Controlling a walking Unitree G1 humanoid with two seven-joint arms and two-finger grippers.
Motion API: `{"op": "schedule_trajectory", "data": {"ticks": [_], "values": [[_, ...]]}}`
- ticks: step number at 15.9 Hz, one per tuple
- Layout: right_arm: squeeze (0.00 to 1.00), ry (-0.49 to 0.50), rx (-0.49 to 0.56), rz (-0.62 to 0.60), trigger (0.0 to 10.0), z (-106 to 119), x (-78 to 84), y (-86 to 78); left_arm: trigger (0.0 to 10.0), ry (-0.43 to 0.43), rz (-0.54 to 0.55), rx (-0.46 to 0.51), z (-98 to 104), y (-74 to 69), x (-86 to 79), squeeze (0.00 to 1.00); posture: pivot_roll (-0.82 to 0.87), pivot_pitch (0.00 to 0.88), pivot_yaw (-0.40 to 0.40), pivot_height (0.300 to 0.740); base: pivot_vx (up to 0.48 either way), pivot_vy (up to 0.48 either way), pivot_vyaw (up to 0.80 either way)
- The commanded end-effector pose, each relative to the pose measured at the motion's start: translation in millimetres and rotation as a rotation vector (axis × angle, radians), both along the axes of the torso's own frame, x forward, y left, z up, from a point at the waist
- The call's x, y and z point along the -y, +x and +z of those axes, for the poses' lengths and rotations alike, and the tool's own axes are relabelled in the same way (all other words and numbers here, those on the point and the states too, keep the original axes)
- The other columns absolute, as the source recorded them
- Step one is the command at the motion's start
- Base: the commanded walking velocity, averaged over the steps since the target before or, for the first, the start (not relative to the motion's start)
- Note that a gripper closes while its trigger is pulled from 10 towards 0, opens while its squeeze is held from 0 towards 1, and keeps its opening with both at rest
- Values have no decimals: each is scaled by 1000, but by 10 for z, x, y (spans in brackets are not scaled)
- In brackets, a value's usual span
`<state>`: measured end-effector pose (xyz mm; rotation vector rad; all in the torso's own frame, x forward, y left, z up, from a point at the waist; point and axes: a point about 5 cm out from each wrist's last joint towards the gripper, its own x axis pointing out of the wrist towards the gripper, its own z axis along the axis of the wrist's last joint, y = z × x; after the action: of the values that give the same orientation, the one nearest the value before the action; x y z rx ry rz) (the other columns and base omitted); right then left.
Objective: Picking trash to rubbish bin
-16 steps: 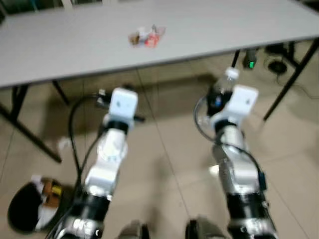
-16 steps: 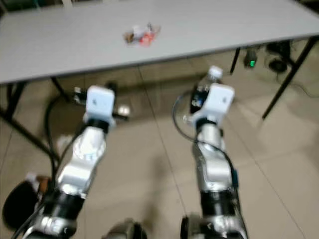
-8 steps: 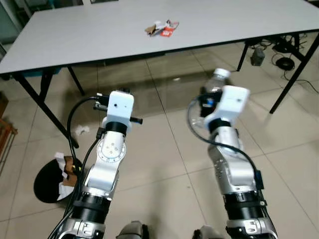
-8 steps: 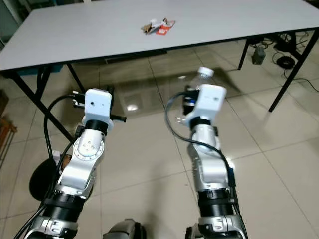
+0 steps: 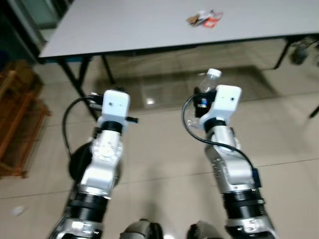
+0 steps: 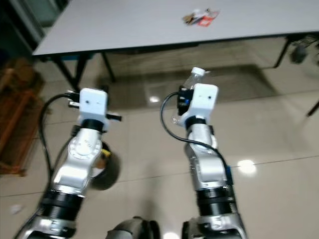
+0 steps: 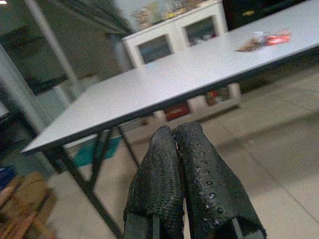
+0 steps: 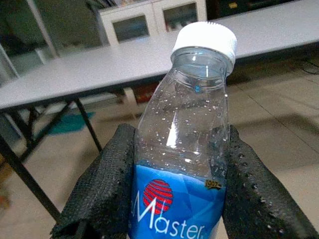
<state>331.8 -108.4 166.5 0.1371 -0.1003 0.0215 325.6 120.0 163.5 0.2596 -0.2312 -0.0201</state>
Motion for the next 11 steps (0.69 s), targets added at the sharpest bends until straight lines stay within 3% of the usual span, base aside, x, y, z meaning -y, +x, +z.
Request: {"op": "schedule_trajectory", "data": {"ticks": [1,11], "values": [[0,0,0,13,10000,27,-42,-4,10000,9,5,4,23,-1,-37,0,-2,136,76,720,0,480,0],[0,-2,-15,29,10000,13,-89,-15,10000,21,-3,2,29,-5,-37,0,3,118,82,720,0,480,0]]}}
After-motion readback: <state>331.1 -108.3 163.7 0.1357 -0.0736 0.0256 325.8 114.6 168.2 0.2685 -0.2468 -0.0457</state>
